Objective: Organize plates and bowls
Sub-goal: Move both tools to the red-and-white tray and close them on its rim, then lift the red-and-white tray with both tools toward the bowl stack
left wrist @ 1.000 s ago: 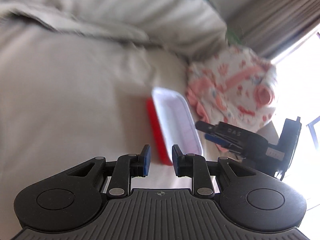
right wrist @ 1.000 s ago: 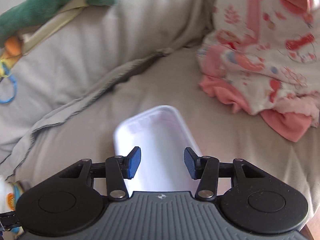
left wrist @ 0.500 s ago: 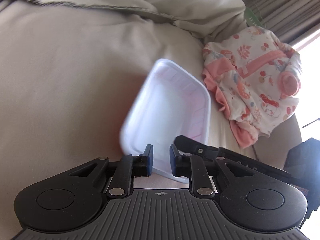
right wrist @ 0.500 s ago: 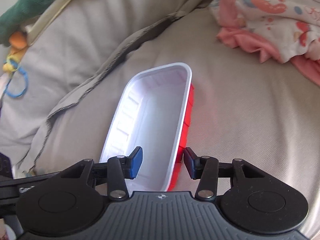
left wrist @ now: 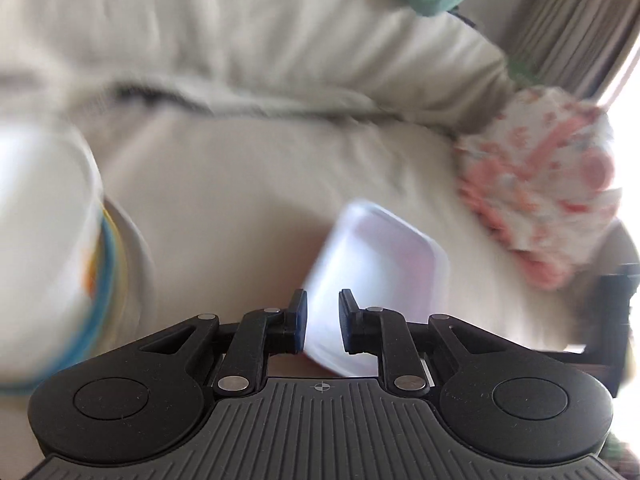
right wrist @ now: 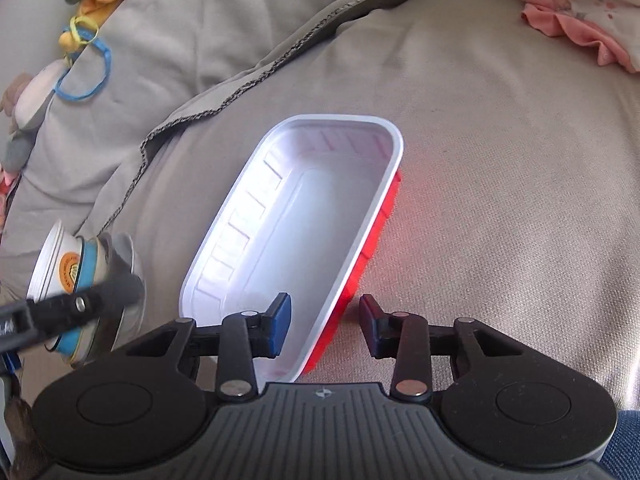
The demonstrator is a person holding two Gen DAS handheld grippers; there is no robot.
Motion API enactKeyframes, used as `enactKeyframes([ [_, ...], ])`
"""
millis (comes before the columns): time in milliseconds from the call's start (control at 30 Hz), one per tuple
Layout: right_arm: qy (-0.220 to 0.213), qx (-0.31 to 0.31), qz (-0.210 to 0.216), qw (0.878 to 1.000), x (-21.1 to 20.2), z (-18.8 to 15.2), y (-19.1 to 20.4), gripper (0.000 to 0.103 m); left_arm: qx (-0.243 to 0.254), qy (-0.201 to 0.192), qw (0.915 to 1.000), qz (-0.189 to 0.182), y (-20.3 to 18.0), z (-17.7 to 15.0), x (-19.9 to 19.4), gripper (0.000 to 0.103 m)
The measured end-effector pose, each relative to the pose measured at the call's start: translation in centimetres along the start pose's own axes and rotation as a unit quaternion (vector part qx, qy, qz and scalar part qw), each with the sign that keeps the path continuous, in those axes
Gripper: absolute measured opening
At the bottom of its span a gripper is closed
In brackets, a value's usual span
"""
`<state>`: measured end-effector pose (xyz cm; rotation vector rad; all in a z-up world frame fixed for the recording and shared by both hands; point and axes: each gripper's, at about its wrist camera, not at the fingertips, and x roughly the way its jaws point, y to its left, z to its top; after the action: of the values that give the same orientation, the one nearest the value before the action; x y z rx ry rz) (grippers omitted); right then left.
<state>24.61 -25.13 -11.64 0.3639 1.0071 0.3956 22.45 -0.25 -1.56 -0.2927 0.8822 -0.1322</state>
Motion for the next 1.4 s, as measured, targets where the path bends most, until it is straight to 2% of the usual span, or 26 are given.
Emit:
enactKeyframes([
  [67,-0.006,0.005,0.004,1.0,-0.1,-0.1,-0.4,0.037,0.014,-0.004,0.9998,0.014,-0.3,0.7,1.2,0.02],
  [233,-0.03,0.022,0.007,0.999,-0.3,-0.2,-1.3,0.037,0.006,0.049,0.9988,-0.004,-0.6,1.1,6.0,0.02],
  [367,-0.033,0.018,0.011,0.999,-0.2,-0.3,-1.3,0.037,0.017,0.067,0.9975,0.014,-1.0,0.0,7.5,0.02],
  [567,-0.033,-0.028,0.007,0.999,0.0,-0.8,0.2,0.039,0.016,0.093,0.9955,0.011,-0.6,-1.4,6.4,0.02],
  [733,-0.008,-0.046,0.04,0.998,0.3,-0.9,0.6,0.039,0.009,0.124,0.9923,0.007,0.4,-3.7,4.0,0.019],
  [867,0.003,-0.069,0.065,0.995,0.0,-1.5,1.4,0.039,-0.002,0.157,0.9872,-0.029,1.1,-6.1,1.5,0.019],
  [900,0.002,-0.074,0.071,0.995,-0.2,-1.8,1.7,0.039,-0.005,0.156,0.9872,-0.031,1.3,-6.5,0.9,0.019],
  [1000,0.004,-0.081,0.076,0.994,-0.4,-2.4,2.0,0.039,-0.013,0.133,0.991,-0.005,2.2,-6.7,0.0,0.02],
  [1067,0.003,-0.087,0.058,0.994,-0.2,-2.6,2.3,0.039,-0.034,0.119,0.9922,0.012,3.0,-6.2,0.4,0.02],
  [1200,0.007,-0.079,0.056,0.995,0.1,-2.4,2.0,0.039,-0.058,0.111,0.9918,0.026,3.6,-5.5,2.1,0.019],
  [1400,0.009,-0.084,0.054,0.995,0.3,-2.6,2.2,0.039,-0.041,0.102,0.9933,0.035,2.8,-5.4,2.6,0.02],
])
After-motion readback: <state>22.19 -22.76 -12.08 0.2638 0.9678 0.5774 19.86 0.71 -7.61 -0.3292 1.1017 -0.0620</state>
